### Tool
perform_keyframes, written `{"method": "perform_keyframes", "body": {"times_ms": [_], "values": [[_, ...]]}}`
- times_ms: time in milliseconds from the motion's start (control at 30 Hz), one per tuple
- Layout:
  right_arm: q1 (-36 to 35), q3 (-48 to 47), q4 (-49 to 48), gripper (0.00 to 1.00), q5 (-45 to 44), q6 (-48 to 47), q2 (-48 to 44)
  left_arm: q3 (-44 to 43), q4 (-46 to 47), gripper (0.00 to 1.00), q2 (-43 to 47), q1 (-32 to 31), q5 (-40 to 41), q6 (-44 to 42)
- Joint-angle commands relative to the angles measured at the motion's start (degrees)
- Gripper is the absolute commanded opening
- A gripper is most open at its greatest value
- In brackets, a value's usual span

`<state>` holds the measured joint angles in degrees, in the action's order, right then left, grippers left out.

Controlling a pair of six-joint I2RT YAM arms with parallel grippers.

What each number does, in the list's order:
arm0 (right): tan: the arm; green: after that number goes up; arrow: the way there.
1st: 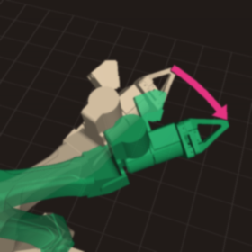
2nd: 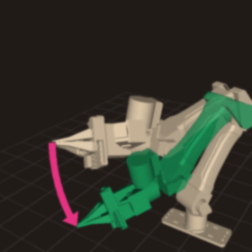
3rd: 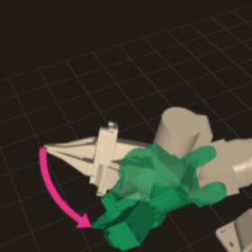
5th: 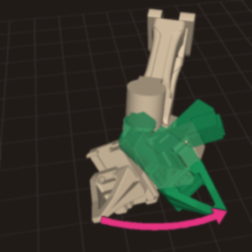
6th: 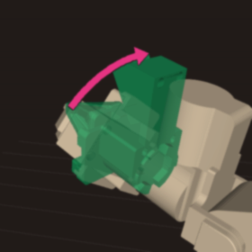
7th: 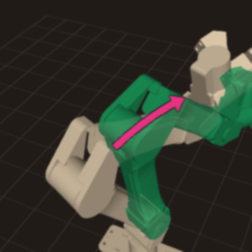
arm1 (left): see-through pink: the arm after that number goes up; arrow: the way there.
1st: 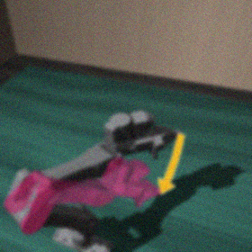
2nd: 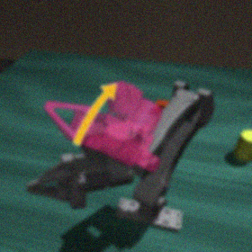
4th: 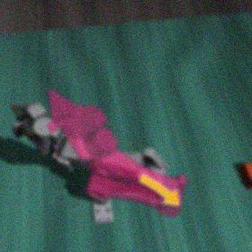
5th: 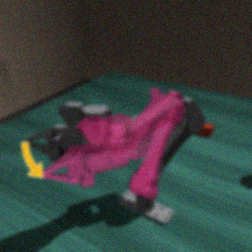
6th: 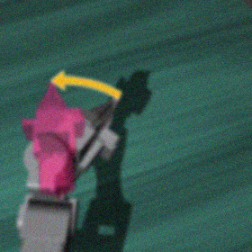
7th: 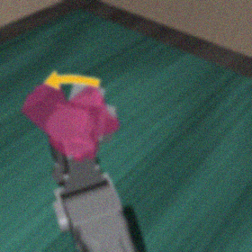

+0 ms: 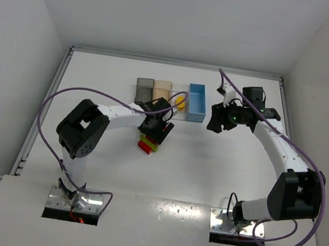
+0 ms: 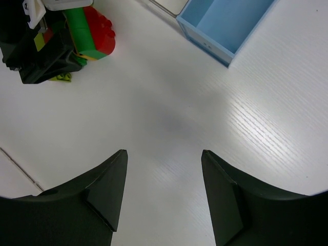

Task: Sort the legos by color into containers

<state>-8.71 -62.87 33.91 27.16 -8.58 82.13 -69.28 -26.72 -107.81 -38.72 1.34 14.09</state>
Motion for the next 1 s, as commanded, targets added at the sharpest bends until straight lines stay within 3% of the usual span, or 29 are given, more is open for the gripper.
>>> {"method": "perform_keyframes", "body": {"times_ms": [0,133,267,533,833,967], "values": [[0.4,0.5,-0.7,0.6,1.3,0.0,-1.1,-2.1,0.3,0.71,-0.1,-0.7,-0.1,1.4],[0.4,1.0,-0.7,0.6,1.3,0.0,-1.1,-2.1,0.8,0.56,-0.1,-1.8,-1.9,-0.5],[0.4,1.0,-0.7,0.6,3.0,0.5,-1.1,1.7,5.1,0.47,5.3,-3.0,-5.8,-3.4],[0.4,2.1,2.6,0.61,18.3,3.2,1.0,15.1,16.2,0.46,21.4,-6.4,-8.1,-9.9],[0.4,-3.5,10.6,0.65,36.2,4.0,10.1,18.1,20.7,0.46,28.4,-12.6,-3.4,-12.9],[-0.3,-5.8,14.7,0.65,38.1,1.4,12.2,17.6,21.2,0.46,29.0,-15.2,-1.0,-14.7]]}}
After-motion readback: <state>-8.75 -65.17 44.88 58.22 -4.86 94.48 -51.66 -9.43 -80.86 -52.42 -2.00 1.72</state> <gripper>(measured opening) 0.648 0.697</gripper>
